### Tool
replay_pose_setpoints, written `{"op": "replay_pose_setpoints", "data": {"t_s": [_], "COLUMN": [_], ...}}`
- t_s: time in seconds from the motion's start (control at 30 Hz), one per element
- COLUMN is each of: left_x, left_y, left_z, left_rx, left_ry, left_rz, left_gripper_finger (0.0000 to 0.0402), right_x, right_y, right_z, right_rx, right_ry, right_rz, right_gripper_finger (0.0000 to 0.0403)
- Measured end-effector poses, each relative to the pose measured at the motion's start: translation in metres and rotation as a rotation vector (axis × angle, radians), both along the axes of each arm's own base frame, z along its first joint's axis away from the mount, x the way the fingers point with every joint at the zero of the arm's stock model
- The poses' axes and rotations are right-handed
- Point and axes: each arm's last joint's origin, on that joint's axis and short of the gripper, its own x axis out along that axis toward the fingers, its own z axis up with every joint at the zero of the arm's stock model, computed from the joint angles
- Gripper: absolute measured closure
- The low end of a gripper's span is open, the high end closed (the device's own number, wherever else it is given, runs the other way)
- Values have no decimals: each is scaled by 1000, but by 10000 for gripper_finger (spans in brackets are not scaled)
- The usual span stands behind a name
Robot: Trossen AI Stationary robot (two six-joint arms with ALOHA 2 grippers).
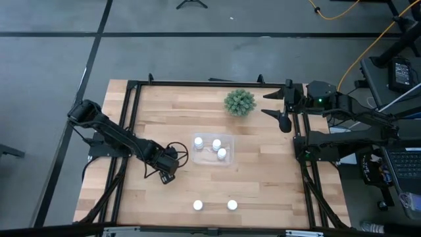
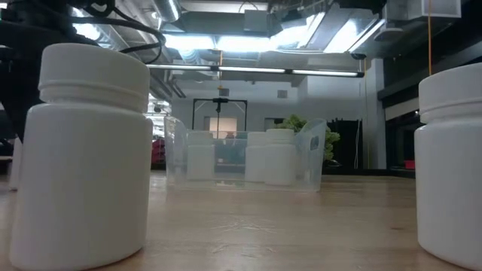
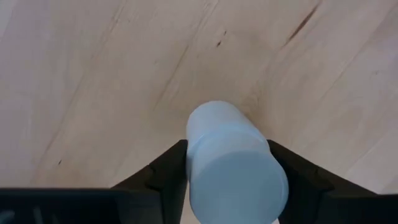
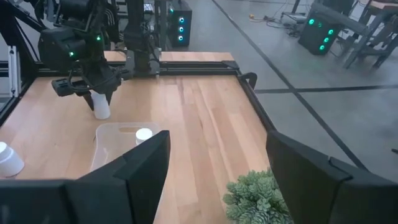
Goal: Pick and place pill bottles into a basket
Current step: Put the white pill bottle into the transparent bin
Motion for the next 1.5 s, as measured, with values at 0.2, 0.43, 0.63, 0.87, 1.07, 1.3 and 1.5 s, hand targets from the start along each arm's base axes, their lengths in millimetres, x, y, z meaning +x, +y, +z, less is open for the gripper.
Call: {"op": "replay_pose_setpoints", "data": {"t_s": [0.2,0.43,0.63,0.87,1.07,1.3,1.5], "left_x": [9,24,51,86,117,138,145], "left_y": [-1,23,55,89,105,105,92], "left_z": [29,97,143,141,111,78,65], "left_rx": [21,83,67,53,31,-37,-46], "left_ry": [-66,-159,-314,-296,-221,-168,-156], "left_rz": [-38,-125,-281,-381,-471,-513,-552], "left_gripper_finger": [228,228,228,228,228,228,228], "right_x": [0,-1,-2,-10,-20,-32,-40], "right_y": [-2,-5,-5,-3,-1,2,4], "right_z": [0,0,0,1,2,0,2], "right_rx": [-4,-25,-27,-28,-24,-16,-19], "right_ry": [1,6,5,3,8,25,14], "right_rz": [-10,-25,-31,-29,-30,-31,-32], "right_gripper_finger": [134,134,134,134,134,134,134]}}
